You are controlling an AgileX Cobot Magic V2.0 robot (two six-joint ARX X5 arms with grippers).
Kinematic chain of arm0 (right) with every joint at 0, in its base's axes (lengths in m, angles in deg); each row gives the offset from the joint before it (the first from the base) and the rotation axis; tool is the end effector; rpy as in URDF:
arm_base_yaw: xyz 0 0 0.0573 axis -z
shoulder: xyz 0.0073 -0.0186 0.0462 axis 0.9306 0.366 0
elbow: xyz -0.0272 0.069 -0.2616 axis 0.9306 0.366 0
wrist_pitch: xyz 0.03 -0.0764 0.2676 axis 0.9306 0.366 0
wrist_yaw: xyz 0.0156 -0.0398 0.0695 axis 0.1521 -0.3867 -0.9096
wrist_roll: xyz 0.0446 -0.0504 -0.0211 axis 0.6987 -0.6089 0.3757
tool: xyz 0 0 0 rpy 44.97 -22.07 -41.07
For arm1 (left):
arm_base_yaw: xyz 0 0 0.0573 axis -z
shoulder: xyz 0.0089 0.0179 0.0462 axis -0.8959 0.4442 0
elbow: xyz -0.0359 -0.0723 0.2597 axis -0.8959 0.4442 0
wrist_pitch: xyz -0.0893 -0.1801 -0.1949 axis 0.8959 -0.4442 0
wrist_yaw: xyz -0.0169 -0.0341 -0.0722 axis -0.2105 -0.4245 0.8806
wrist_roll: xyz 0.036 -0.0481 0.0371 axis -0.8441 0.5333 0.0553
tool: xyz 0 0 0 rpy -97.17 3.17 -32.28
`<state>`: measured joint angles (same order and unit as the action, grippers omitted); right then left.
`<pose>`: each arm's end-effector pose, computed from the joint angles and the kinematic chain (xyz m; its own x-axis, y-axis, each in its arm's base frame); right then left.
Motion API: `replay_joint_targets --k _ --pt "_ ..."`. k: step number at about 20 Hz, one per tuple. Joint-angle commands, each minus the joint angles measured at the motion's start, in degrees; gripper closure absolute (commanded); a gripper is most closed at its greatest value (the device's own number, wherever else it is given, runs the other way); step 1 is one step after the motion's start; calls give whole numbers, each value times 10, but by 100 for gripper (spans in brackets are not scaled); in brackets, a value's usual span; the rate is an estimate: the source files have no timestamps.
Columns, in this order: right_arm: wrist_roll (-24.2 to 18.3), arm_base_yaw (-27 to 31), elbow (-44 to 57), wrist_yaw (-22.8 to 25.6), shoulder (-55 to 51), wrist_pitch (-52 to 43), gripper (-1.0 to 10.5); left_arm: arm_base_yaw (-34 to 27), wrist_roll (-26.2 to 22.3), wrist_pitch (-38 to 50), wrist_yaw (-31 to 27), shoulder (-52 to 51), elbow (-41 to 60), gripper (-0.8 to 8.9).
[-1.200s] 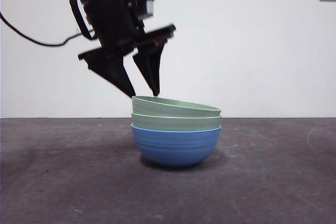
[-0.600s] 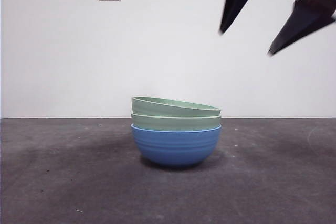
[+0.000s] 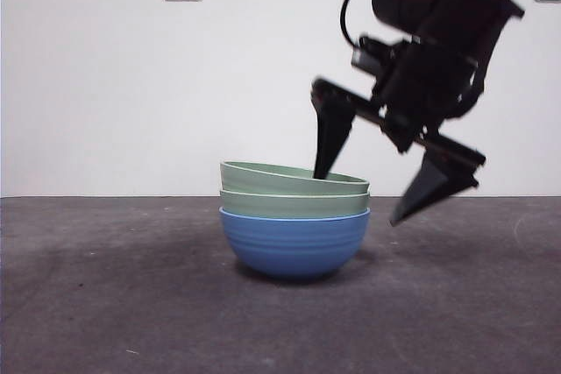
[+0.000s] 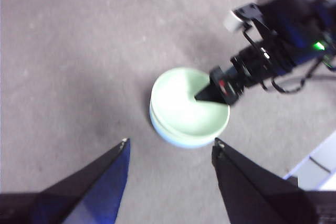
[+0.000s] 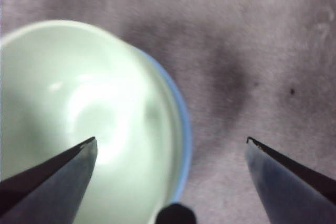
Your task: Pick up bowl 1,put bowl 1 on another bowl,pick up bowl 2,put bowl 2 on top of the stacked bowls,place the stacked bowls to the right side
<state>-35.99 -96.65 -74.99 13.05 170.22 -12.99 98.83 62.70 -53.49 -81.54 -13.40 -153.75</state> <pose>0.3228 0.1853 0.1660 0.3607 0.4334 -0.8259 -0.2715 0.8959 0.3516 0.1759 -0.1261 0.4077 0.6255 -0.4787 -0.6161 0.5201 0.8444 -0.1281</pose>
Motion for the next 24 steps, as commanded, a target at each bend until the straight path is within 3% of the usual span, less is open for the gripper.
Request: replay_joint_targets --k 1,4,10,14,24 --pt "11 4 -1 -14 19 -4 478 1 -7 -9 1 -3 1 548" --pt "11 5 -1 -13 27 -4 498 1 -7 -12 2 -3 1 549" --pt "0 6 -1 -31 27 -2 800 1 -7 -10 1 -3 1 549" --pt "-2 7 -1 -44 27 -2 936 1 -7 -10 0 -3 1 549" --pt "-21 23 -1 -39 -23 -2 957 1 -7 -10 0 -3 1 549"
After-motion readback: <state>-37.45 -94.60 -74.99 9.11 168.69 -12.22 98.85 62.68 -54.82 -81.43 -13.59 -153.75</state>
